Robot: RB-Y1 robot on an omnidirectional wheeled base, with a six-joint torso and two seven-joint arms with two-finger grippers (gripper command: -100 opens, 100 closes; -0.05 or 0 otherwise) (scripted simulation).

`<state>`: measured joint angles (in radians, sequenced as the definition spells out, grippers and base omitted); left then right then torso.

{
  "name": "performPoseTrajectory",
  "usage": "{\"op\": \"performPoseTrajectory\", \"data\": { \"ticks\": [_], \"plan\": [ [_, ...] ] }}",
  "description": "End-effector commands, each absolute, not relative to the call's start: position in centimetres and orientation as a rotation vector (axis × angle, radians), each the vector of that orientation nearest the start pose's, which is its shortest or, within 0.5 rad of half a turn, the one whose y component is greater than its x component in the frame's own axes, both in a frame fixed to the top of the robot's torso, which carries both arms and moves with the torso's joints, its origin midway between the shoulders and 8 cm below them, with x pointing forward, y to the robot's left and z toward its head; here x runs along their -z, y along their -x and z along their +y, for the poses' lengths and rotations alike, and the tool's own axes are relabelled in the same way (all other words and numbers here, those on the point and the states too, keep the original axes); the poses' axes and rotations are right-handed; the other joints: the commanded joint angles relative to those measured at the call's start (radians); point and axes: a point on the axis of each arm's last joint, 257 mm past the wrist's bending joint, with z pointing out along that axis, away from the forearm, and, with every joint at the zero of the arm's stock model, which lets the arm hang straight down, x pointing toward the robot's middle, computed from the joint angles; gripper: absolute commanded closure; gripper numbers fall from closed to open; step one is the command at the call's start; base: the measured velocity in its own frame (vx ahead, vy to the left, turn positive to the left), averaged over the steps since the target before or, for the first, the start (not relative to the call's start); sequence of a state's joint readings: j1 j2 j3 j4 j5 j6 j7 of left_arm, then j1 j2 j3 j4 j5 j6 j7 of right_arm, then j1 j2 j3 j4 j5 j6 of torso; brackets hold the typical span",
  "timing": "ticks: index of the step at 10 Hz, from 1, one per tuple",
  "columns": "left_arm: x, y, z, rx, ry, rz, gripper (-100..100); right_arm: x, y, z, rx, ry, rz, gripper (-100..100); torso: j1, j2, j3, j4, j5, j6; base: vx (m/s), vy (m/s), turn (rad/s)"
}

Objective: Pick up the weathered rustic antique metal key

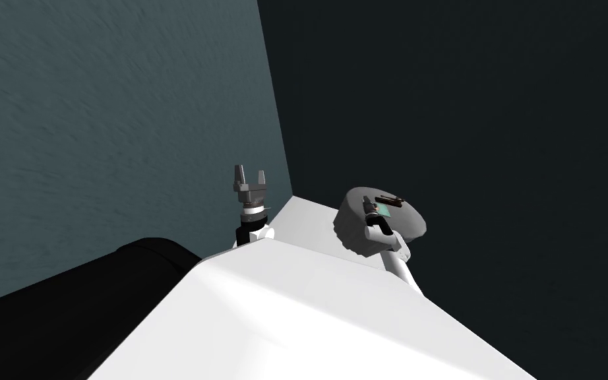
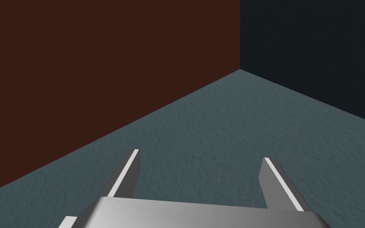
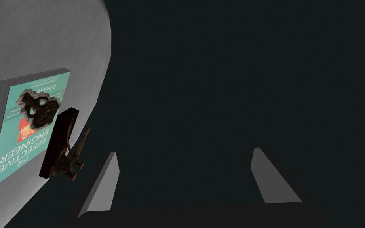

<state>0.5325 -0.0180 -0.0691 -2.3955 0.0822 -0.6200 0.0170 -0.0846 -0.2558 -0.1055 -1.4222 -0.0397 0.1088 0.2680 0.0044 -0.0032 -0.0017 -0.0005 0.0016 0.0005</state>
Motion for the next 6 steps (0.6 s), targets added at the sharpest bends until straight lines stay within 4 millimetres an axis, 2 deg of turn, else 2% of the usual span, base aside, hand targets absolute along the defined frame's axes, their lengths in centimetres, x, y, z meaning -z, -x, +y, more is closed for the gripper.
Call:
{"op": "performPoseTrajectory", "data": {
  "ticks": [1, 5, 6],
  "plan": [
    [-8.4, -29.5, 26.9, 1.464, 0.569, 0.391, 0, 27.9, -55.7, -36.9, -0.665, -1.035, 1.486, -100, 0.0, 0.0, 0.0, 0.0, 0.0, 0.0, 0.048, 0.062, 0.008],
    [-8.4, -29.4, 26.9, 1.464, 0.569, 0.391, 0, 31.8, -55.5, -39.6, -0.523, -1.054, 1.599, -100, -0.001, -0.001, -0.001, 0.0, 0.0, 0.0, 0.063, 0.065, 0.006],
    [-8.4, -29.4, 26.9, 1.464, 0.569, 0.391, 0, 32.9, -55.4, -40.9, -0.455, -1.05, 1.643, -100, -0.001, 0.0, 0.0, 0.0, 0.0, 0.0, 0.081, 0.078, 0.01]
  ]
}}
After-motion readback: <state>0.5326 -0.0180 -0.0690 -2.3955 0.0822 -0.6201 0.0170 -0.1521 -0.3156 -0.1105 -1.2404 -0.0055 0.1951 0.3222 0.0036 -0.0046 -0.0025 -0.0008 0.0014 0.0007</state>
